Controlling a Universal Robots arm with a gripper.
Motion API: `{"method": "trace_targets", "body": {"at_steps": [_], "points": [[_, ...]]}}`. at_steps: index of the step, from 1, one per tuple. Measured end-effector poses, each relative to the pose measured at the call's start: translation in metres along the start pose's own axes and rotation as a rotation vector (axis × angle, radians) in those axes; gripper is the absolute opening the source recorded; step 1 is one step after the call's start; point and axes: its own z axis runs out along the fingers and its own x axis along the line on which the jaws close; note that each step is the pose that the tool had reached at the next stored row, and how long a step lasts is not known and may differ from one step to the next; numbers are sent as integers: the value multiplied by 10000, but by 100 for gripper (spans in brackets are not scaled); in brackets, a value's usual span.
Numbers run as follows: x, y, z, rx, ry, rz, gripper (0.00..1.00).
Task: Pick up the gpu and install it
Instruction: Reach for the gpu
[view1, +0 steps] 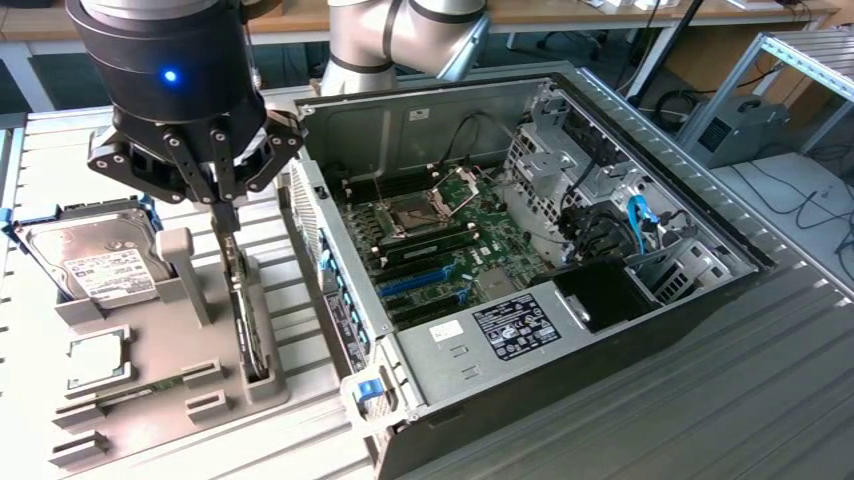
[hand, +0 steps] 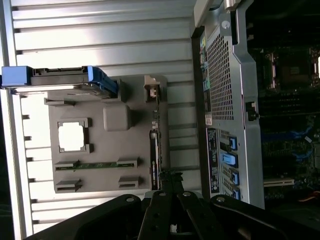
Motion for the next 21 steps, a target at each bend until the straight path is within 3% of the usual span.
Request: {"method": "trace_targets", "body": {"at_steps": [21], "points": [[0,-76,2,3,-2,0,11]]}}
